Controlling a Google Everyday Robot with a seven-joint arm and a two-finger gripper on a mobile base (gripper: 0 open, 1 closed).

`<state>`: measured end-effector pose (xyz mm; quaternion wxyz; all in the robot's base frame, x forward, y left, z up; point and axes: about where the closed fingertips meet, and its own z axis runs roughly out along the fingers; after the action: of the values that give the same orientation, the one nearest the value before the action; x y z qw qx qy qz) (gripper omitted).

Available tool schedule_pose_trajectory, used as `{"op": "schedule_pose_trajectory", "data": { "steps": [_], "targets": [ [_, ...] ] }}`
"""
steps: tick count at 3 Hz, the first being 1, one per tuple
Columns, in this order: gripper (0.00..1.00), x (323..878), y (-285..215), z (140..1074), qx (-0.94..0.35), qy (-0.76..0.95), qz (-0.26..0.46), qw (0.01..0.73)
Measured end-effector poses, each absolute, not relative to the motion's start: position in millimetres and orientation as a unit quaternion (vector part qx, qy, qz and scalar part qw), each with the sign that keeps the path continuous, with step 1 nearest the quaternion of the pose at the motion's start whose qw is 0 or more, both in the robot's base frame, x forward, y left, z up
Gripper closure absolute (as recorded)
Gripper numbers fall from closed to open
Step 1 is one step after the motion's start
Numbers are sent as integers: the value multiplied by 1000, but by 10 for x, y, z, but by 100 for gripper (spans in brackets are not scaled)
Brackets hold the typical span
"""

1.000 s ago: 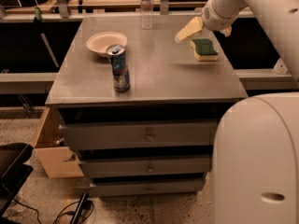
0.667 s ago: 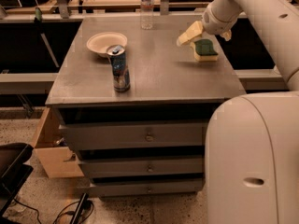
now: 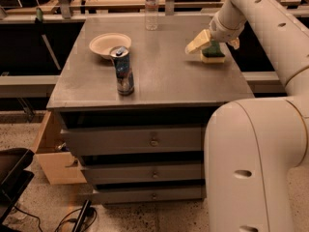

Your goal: Pick sponge

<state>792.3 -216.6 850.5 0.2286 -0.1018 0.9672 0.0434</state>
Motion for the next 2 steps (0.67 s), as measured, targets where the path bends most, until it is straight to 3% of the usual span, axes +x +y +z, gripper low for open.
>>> {"op": "schedule_pose_trajectory", "data": {
  "steps": [1,2],
  "targets": [
    [16,7938,-2162,8418,-103,970,40,218],
    [40,7948,-2132,8371,-106,971,37,210]
  ]
}}
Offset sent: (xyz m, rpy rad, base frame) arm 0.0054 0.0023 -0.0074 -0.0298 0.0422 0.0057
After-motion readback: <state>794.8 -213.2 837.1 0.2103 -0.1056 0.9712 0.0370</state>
